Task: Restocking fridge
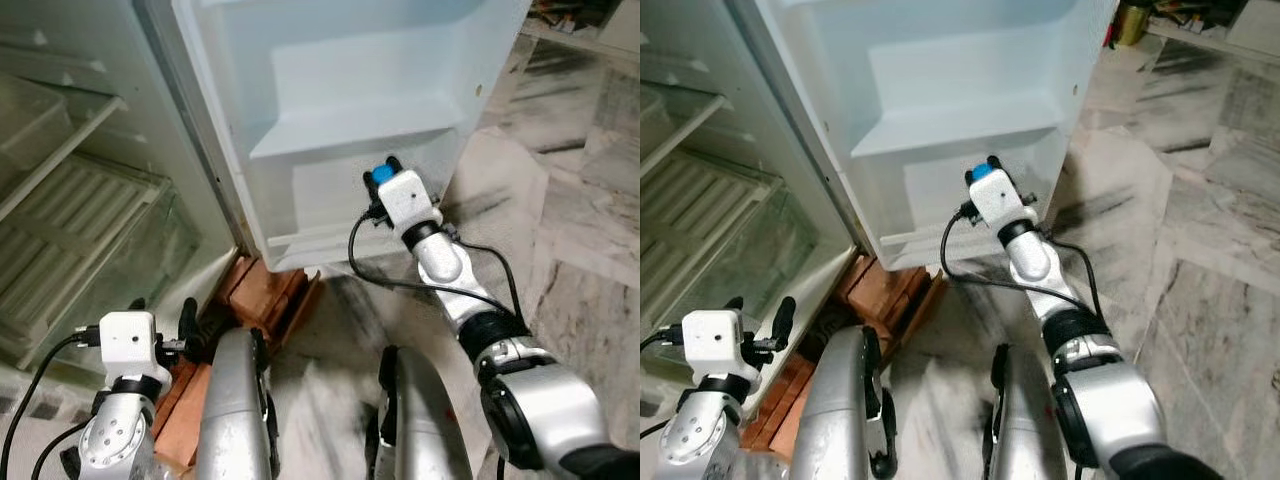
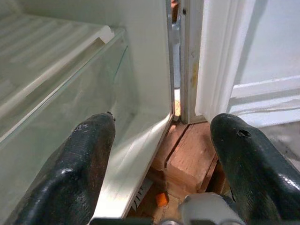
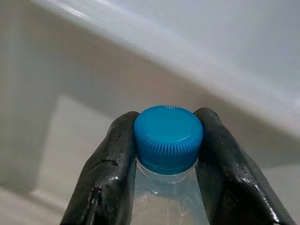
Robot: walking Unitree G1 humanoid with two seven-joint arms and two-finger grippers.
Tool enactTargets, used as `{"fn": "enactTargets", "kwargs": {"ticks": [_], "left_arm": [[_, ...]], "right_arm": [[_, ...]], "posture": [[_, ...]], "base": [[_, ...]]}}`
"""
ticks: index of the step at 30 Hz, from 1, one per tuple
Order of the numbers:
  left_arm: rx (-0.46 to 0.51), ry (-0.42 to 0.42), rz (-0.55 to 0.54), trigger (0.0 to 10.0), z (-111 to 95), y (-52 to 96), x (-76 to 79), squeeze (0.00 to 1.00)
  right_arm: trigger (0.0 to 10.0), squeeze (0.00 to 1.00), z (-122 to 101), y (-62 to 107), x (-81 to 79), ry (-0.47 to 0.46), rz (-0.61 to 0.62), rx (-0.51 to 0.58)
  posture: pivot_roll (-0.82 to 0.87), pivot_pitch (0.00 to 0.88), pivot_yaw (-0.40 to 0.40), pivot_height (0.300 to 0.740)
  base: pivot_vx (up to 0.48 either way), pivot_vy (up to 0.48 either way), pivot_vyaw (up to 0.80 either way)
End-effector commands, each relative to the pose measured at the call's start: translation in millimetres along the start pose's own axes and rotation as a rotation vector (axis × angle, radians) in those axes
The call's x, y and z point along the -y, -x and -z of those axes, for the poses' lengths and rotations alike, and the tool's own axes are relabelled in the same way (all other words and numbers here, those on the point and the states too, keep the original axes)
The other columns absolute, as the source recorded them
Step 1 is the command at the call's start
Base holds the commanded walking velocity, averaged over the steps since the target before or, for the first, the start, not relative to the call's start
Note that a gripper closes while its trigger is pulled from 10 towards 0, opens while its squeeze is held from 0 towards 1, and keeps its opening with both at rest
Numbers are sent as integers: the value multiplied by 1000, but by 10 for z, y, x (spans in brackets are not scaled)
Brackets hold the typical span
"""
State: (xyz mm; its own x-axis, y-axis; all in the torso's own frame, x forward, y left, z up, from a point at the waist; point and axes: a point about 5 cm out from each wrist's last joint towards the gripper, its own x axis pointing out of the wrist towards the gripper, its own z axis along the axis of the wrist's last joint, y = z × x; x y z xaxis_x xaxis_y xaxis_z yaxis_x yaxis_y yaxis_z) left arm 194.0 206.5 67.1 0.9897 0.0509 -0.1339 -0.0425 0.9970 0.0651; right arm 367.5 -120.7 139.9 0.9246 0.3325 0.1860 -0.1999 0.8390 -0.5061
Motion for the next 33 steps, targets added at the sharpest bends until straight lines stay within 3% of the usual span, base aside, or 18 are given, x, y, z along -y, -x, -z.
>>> {"fn": "enactTargets", "kwargs": {"ticks": [1,6,13,21,33], "left_arm": [[-17,-18,-4,10000,-1,49,-35,0],[-26,-30,4,10000,-15,58,-44,0],[-34,-46,-1,10000,-35,96,-93,0],[-40,-56,-5,10000,-40,118,-103,0],[-45,-62,14,10000,-41,69,-75,0]], "right_arm": [[10000,0,-102,-74,46,54,18,50],[10000,0,-16,-97,145,64,74,-33],[10000,0,33,-96,48,146,42,-72],[10000,0,195,-8,52,39,91,-173],[10000,0,461,151,340,-139,258,-353]], "posture": [[237,219,43,567],[254,232,55,567],[281,239,58,567],[290,239,60,567],[280,232,68,567]], "base": [[0,0,0],[0,0,0],[0,0,0],[0,0,0],[0,0,0]]}}
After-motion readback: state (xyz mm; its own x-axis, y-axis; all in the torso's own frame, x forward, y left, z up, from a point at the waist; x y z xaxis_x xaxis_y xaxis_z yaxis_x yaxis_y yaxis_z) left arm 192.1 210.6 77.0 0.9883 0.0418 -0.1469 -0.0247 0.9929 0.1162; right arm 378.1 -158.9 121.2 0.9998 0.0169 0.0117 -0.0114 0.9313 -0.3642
